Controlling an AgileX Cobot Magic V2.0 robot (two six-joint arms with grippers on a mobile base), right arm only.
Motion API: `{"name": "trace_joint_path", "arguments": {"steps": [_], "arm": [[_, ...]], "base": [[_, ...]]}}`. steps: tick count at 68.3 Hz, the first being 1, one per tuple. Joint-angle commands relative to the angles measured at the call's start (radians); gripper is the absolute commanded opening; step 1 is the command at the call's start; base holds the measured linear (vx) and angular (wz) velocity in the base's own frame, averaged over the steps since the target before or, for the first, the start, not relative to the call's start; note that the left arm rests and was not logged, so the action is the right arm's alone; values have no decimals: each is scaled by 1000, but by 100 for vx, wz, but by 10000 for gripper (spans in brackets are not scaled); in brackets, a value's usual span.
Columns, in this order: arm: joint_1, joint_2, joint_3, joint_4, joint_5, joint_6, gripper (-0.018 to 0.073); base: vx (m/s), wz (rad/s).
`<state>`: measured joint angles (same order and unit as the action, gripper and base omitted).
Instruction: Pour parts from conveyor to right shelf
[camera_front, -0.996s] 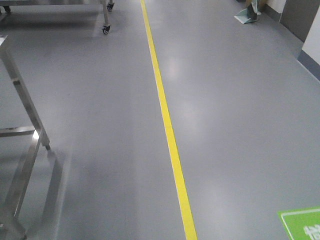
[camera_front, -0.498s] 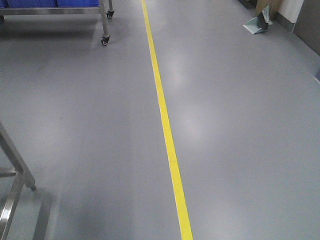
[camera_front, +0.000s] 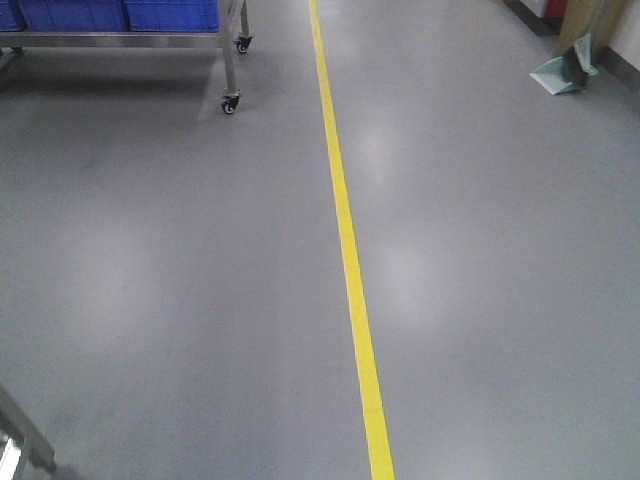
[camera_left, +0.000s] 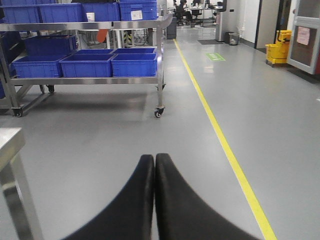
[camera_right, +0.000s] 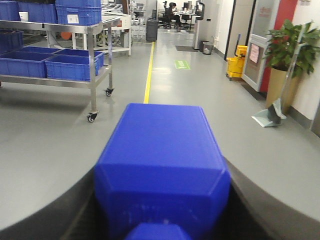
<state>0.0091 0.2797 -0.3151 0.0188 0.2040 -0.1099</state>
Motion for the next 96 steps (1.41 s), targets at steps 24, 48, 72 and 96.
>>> {"name": "trace_joint_path", "arguments": {"steps": [24,48,72,96], "arm": [[0,9,-27,-10,-78,-11,-6],[0,9,-27,-10,-78,-11,-6],[0,9,-27,-10,-75,-11,-6],[0,9,-27,-10,-76,-11,-6]], "base": [[65,12],[62,10],[57,25],[57,42]]}}
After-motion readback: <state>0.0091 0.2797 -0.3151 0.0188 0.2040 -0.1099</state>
